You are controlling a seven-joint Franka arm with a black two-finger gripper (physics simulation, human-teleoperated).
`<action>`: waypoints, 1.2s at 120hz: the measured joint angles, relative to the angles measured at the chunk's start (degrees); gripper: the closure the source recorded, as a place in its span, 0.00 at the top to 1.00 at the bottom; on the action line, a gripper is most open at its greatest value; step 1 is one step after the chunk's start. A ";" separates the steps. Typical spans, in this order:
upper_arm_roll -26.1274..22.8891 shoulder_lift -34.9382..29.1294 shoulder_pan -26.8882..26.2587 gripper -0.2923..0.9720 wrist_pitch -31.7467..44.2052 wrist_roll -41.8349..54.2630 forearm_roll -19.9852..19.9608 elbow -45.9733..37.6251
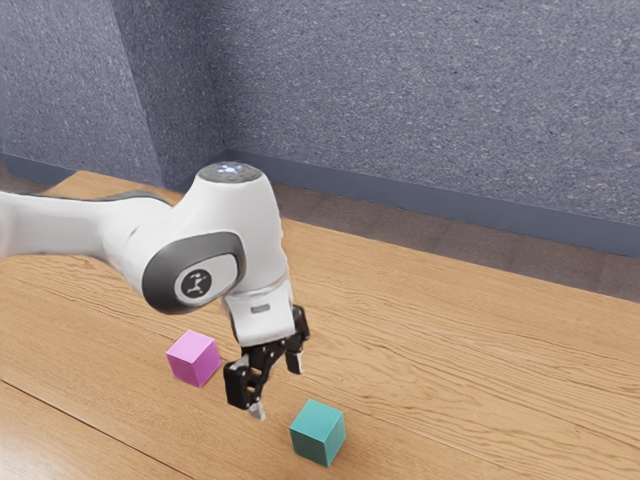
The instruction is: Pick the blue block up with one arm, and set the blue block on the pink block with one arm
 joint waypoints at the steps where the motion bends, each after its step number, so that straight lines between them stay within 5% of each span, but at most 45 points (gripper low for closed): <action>1: 0.00 0.03 0.09 0.77 0.06 0.12 -0.09 -0.05; 31: 0.19 7.59 1.06 0.77 5.33 2.78 -7.31 2.74; 144: 0.71 23.07 1.49 0.77 10.12 7.06 -2.11 7.01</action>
